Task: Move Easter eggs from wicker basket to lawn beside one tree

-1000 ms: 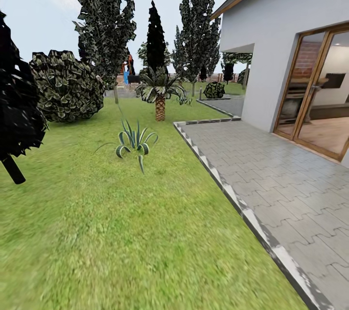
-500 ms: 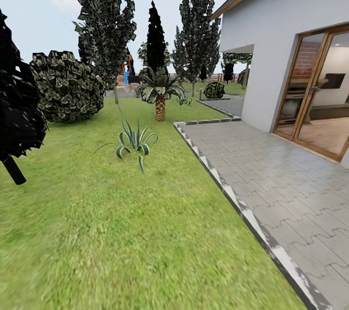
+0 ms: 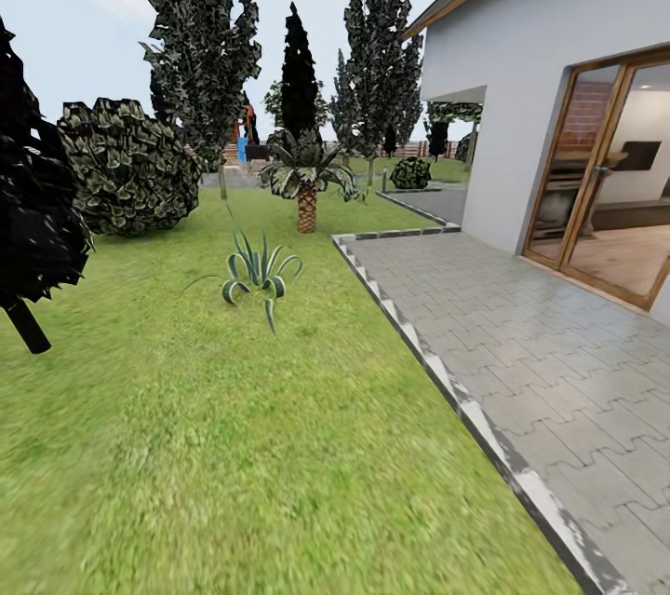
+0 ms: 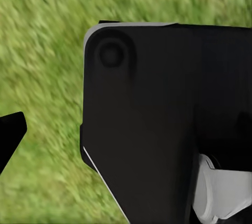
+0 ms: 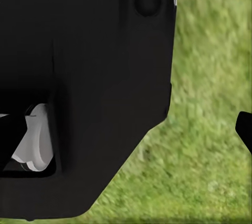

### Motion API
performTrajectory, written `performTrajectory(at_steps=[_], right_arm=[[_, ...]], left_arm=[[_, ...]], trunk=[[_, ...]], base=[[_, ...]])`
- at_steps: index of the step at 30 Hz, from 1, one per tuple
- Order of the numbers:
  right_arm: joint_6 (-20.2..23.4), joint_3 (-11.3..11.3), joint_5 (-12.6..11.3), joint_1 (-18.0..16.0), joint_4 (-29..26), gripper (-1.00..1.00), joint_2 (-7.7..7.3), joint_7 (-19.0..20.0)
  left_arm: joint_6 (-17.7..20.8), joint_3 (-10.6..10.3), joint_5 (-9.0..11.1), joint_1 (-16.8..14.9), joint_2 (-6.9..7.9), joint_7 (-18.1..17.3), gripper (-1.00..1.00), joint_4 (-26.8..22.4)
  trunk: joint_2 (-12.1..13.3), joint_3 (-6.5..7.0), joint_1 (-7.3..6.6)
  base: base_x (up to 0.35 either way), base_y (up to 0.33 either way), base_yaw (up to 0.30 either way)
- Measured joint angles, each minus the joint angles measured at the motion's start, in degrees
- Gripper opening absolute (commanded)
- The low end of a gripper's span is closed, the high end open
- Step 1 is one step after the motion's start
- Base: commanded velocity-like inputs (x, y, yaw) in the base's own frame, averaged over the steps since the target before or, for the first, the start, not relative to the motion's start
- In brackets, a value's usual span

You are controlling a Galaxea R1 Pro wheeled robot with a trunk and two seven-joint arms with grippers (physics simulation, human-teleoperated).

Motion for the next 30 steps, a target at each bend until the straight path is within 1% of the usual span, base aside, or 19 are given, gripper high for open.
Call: performTrajectory(at_steps=[8, 19, 30], right_arm=[[0.00, 0.00, 0.01, 0.00, 0.00, 1.00, 0.04, 0.00], [0.00, 0.05, 0.01, 0.00, -0.01, 1.00, 0.11, 0.00], [0.00, 0.08, 0.09, 0.00, -0.04, 1.00, 0.19, -0.04]], left_arm=[[-0.03, -0.06, 0.02, 0.00, 0.00, 0.00, 1.00, -0.01], [-0.08, -0.19, -0.22, 0.00, -0.04, 0.00, 1.00, -0.01], [-0.01, -0.20, -0.25, 0.00, -0.05, -0.02, 1.00, -0.01]], trunk=[[0.00, 0.00, 0.00], [4.41, 1.98, -2.42], [4.43, 1.99, -2.43]], base=[[-0.001, -0.002, 0.000], [0.000, 0.000, 0.000], [0.000, 0.000, 0.000]])
